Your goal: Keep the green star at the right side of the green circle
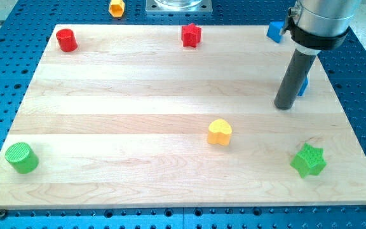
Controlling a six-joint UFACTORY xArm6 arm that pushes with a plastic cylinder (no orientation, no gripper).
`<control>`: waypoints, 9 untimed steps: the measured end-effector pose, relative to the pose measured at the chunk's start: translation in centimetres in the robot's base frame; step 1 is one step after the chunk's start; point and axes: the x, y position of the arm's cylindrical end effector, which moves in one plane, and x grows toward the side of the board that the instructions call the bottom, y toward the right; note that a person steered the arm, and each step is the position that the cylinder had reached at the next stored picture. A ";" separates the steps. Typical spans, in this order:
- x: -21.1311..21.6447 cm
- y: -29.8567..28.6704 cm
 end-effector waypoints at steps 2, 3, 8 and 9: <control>0.6 -0.1; 1.3 -0.1; 0.7 -2.1; 0.7 -2.1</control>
